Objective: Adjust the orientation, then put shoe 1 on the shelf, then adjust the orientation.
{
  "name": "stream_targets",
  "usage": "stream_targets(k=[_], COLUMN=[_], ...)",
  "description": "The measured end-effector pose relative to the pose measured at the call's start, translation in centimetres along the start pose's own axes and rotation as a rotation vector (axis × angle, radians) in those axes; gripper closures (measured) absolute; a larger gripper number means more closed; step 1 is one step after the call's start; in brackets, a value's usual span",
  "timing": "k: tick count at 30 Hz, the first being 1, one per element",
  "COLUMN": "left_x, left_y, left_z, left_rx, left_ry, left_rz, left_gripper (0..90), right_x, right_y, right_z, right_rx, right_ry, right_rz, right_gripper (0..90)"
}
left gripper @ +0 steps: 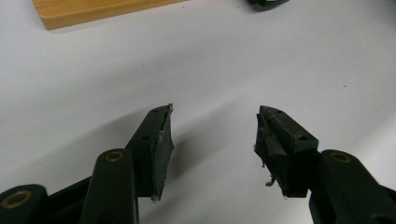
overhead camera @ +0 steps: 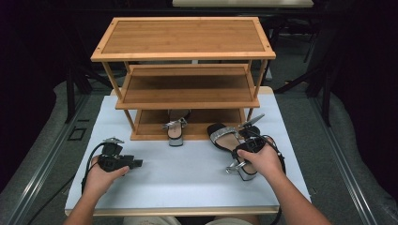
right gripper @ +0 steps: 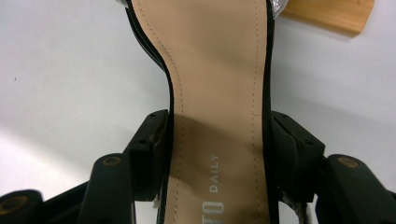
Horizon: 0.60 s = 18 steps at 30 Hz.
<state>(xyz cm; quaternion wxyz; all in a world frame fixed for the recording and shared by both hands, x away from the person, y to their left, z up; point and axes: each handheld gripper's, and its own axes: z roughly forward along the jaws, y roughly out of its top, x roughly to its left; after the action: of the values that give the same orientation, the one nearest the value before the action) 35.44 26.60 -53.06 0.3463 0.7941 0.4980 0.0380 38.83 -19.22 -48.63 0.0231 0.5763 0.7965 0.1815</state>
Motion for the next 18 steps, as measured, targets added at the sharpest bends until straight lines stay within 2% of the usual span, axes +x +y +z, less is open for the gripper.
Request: stream_targets(k=[4, 5, 6, 10, 11, 12, 13, 17, 18], left_x=[0.0, 0.0, 0.0, 0.0, 0.0, 0.0, 0.0, 0.2, 0.2], left_y=[0.0, 0.0, 0.0, -0.1, -0.1, -0.1, -0.1, -0.1, -0.1], left_z=[-0.4, -0.4, -0.4, -0.1, -0.1, -0.1, -0.1, -0.3, -0.3], left_rx=[-0.011, -0.016, -0.013, 0.003, 0.0, -0.002, -0.009, -0.011, -0.013], left_ry=[0.006, 0.006, 0.004, 0.003, 0.003, 0.002, 0.004, 0.004, 0.004], left_rz=[-0.007, -0.01, -0.008, -0.003, -0.002, -0.002, -0.008, -0.014, -0.014], left_gripper=[45.8, 45.8, 45.8, 45.7, 45.8, 45.8, 45.8, 45.7, 45.7], right_x=[0.3, 0.6, 0.7, 1.7, 1.8, 2.1, 2.2, 2.7, 2.8], right_y=[0.8, 1.0, 1.2, 1.7, 1.9, 2.1, 2.2, 2.7, 2.8], right_z=[0.5, 0.8, 0.9, 1.5, 1.5, 1.7, 1.8, 2.4, 2.7], right_rx=[-0.014, -0.023, -0.017, -0.034, -0.018, -0.025, -0.026, -0.017, -0.035], right_ry=[0.009, -0.004, 0.011, 0.003, 0.018, -0.008, -0.013, -0.009, -0.013], right_rz=[0.025, 0.034, 0.035, 0.028, 0.018, 0.02, 0.016, 0.012, 0.014], right_gripper=[42.0, 42.0, 42.0, 42.0, 42.0, 42.0, 42.0, 42.0, 42.0])
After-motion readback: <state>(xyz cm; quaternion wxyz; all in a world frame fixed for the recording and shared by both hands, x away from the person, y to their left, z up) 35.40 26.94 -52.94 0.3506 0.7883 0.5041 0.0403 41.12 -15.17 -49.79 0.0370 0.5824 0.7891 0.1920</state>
